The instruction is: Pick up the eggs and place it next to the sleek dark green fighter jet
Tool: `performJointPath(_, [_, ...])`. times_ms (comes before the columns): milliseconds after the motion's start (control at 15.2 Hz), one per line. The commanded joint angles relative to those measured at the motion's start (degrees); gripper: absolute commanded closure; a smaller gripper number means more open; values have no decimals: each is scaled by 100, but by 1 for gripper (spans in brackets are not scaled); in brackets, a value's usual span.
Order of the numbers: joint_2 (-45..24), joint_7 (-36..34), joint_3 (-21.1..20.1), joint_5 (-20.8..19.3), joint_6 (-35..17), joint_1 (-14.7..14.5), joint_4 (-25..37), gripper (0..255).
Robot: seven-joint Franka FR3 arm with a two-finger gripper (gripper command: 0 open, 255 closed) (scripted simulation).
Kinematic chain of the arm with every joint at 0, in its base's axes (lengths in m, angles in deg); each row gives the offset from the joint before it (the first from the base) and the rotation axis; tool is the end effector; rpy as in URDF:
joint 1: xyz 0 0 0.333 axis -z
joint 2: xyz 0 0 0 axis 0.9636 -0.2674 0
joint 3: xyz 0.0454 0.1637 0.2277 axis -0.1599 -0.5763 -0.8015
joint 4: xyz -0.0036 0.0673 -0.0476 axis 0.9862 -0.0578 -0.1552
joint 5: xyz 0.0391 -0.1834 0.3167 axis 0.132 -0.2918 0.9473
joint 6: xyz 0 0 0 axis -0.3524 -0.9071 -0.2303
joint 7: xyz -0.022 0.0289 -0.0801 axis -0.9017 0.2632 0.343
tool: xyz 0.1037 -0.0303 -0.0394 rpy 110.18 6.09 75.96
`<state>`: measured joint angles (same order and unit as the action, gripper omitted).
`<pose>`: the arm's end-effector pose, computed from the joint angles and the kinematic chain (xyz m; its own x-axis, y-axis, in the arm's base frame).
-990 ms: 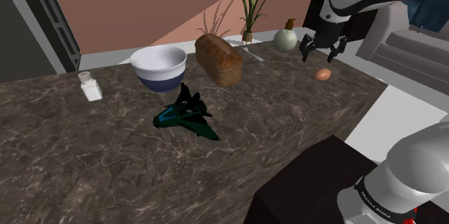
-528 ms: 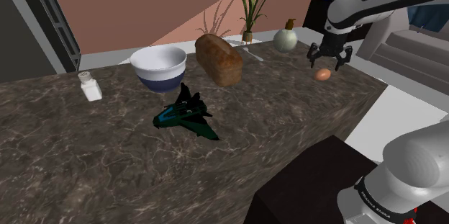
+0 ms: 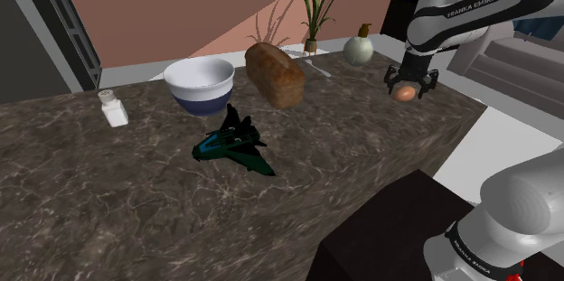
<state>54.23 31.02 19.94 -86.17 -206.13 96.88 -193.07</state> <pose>0.3756 -0.2037 0.3861 0.5144 -0.8536 0.0825 -0.8560 -0.5053 0.1094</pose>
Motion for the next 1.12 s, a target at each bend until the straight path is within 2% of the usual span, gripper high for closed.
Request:
performJointPath(0, [-12,0,5,-5,-37,4,-22,0])
performJointPath(396, [-12,0,5,-5,-36,4,-21,0])
performJointPath(462, [-12,0,5,-5,-36,4,-21,255])
performJointPath(1056, [-12,0,5,-5,-37,4,-22,255])
